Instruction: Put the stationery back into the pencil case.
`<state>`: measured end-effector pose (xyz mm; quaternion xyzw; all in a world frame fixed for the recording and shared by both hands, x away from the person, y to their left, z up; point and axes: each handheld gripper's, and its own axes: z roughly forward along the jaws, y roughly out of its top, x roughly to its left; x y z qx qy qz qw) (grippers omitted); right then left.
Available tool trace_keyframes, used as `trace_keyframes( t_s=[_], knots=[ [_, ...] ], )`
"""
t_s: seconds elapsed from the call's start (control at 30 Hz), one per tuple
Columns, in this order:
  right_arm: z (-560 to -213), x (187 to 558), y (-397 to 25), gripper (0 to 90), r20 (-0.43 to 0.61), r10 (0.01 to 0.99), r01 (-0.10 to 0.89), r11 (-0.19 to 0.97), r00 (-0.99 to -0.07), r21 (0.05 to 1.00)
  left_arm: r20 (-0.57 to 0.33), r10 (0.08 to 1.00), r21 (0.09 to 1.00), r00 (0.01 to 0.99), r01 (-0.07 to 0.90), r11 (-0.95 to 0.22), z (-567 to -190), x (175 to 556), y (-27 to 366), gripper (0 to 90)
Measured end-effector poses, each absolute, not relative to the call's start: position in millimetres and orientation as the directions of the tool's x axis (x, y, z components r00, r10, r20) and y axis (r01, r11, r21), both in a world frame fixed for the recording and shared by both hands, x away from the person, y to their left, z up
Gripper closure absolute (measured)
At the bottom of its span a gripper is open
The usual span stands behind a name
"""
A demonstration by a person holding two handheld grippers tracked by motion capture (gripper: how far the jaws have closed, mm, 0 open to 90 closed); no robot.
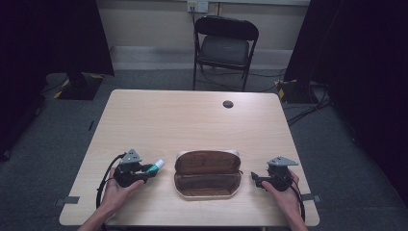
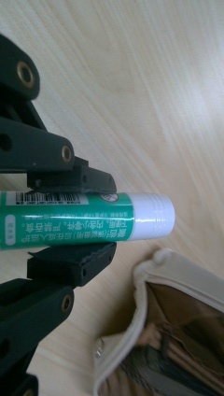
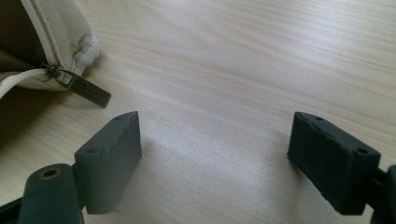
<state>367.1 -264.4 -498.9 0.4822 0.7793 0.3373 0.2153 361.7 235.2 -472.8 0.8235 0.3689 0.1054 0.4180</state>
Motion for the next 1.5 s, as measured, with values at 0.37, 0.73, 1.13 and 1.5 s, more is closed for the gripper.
trace_keyframes(
  t_s=[0.37, 0.73, 1.13, 1.5],
  knots=[
    [-499, 368, -264, 16.3, -0.013, 0.895, 0.6, 0.31, -0.446, 0.737, -0.156, 0.668, 0.809, 0.727, 0.482, -0.335, -459, 351, 237, 66.0],
    [-500, 368, -263, 16.3, -0.014, 0.894, 0.596, 0.31, -0.448, 0.741, -0.148, 0.642, 0.841, 0.752, 0.438, -0.319, -444, 337, 236, 66.0],
    [-500, 368, -263, 16.3, -0.012, 0.895, 0.598, 0.308, -0.446, 0.74, -0.153, 0.584, 0.883, 0.797, 0.375, -0.282, -420, 328, 223, 66.0],
    [-500, 368, -263, 16.3, -0.014, 0.894, 0.595, 0.31, -0.447, 0.741, -0.122, 0.526, 0.889, 0.842, 0.328, -0.319, -407, 329, 196, 66.0]
  ],
)
